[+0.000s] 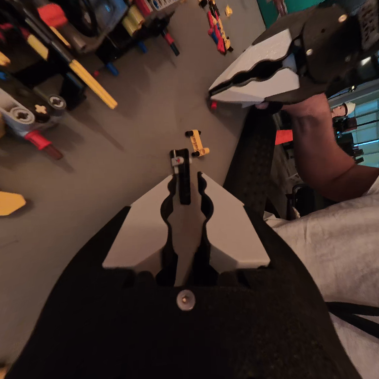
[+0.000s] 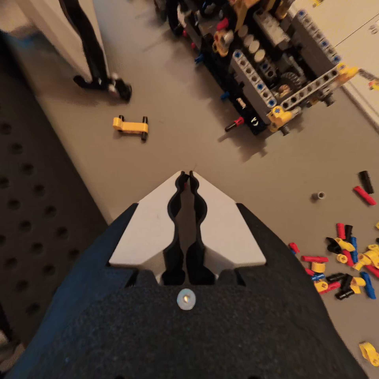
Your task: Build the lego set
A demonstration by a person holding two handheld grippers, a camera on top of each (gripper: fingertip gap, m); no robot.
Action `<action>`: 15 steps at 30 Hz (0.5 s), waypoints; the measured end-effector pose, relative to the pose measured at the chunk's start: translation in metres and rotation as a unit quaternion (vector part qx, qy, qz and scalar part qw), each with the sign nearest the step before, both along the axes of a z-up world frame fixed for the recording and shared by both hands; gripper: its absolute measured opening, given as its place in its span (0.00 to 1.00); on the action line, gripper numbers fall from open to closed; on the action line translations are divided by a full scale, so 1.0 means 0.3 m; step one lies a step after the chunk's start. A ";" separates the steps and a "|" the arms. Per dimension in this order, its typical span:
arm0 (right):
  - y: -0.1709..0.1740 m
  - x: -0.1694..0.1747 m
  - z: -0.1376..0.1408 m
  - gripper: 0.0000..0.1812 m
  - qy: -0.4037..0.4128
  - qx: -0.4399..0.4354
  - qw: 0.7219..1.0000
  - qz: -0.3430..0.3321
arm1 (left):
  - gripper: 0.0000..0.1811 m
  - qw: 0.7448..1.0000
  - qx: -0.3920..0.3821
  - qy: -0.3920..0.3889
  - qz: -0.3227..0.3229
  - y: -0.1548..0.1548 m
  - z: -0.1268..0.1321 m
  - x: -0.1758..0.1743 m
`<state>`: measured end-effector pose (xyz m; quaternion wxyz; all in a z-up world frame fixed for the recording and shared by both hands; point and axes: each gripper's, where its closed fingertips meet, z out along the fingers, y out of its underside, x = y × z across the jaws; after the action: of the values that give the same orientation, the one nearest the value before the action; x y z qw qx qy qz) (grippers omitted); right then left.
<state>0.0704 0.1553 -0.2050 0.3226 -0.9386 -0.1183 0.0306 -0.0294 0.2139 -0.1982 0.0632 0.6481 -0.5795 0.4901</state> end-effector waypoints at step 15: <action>0.219 -0.269 0.351 0.02 0.161 0.277 0.946 -0.046 | 0.07 0.972 0.066 -0.225 0.009 -0.043 0.327 0.035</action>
<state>-0.0103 0.2210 -0.0996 0.5856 -0.7993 -0.0252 0.1324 -0.0189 0.2009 -0.1000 -0.1157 0.5292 -0.6041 0.5844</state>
